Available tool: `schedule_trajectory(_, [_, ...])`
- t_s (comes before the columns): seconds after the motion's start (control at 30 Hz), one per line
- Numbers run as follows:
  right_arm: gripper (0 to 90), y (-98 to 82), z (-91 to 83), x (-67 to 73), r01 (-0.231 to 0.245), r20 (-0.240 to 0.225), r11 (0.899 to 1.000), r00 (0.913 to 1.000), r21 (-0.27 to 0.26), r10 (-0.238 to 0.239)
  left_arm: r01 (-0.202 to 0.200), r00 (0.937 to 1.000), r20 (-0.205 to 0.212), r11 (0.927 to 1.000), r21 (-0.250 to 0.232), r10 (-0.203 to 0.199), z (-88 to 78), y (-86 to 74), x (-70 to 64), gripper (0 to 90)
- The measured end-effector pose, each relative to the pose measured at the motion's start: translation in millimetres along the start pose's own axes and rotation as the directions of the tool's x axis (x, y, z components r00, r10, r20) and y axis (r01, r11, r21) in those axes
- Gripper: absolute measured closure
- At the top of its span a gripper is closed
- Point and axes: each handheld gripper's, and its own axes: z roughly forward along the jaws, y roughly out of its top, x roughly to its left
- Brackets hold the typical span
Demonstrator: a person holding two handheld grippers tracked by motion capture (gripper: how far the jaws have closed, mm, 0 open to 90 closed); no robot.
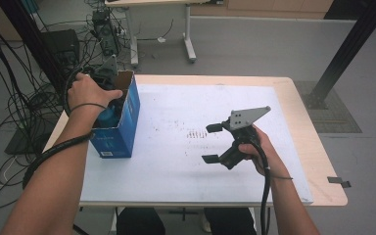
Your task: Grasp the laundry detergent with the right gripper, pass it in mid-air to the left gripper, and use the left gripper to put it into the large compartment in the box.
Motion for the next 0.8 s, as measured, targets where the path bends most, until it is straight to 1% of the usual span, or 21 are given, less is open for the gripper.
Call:
schedule_trajectory(0.03, [3.4,0.3,-0.1,0.1,0.000,0.000,1.000,1.0000,0.001,0.000,0.001,1.0000,-0.007,1.0000,-0.009,-0.001,-3.9,-1.2,-0.4,31.5])
schedule_trajectory(0.07, [3.4,0.3,-0.1,0.1,0.000,0.000,1.000,1.0000,0.001,0.000,0.001,1.0000,-0.007,1.0000,-0.009,-0.001,-3.9,-1.2,-0.4,31.3])
schedule_trajectory(0.2, [3.4,0.1,-0.7,0.6,-0.002,0.001,1.000,1.0000,0.000,0.002,0.005,1.0000,-0.007,0.9997,-0.025,-0.005,-13.2,-4.0,0.4,31.0])
schedule_trajectory(0.23, [3.4,0.1,-0.7,0.6,-0.002,0.001,1.000,1.0000,0.000,0.002,0.005,1.0000,-0.007,0.9997,-0.025,-0.005,-13.2,-4.0,0.4,31.0])
schedule_trajectory(0.37, [3.4,-0.1,-1.2,1.4,0.000,0.000,1.000,1.0000,-0.003,0.000,0.007,0.9999,-0.015,0.9994,-0.033,-0.007,-21.9,-5.5,0.1,29.8])
schedule_trajectory(0.47, [3.4,-0.5,-1.5,1.2,-0.002,0.000,1.000,1.0000,-0.003,0.002,0.002,1.0000,-0.008,0.9993,-0.038,-0.002,-26.4,-6.2,1.6,28.0])
schedule_trajectory(0.5, [3.4,-0.3,-1.4,1.4,-0.002,0.001,1.000,1.0000,-0.002,0.002,0.004,1.0000,-0.006,0.9990,-0.044,-0.004,-30.0,-7.0,1.9,26.2])
schedule_trajectory(0.57, [3.4,-0.2,-1.5,1.5,-0.001,0.000,1.000,1.0000,-0.003,0.001,0.008,1.0000,0.000,0.9990,-0.044,-0.008,-31.2,-7.0,2.4,23.8])
schedule_trajectory(0.67, [3.4,0.3,-1.5,1.6,0.003,-0.002,1.000,1.0000,-0.003,-0.003,0.002,1.0000,0.008,0.9993,-0.039,-0.001,-35.6,-5.9,3.9,21.0])
schedule_trajectory(0.77, [3.4,-1.0,-1.8,1.4,-0.002,-0.001,1.000,1.0000,-0.005,0.002,-0.004,0.9999,0.013,0.9987,-0.051,0.005,-43.0,-7.4,4.2,18.4])
schedule_trajectory(0.8, [3.4,-0.8,-1.9,1.7,-0.003,0.000,1.000,1.0000,-0.003,0.003,-0.009,0.9998,0.018,0.9988,-0.048,0.010,-44.9,-6.9,4.4,16.6])
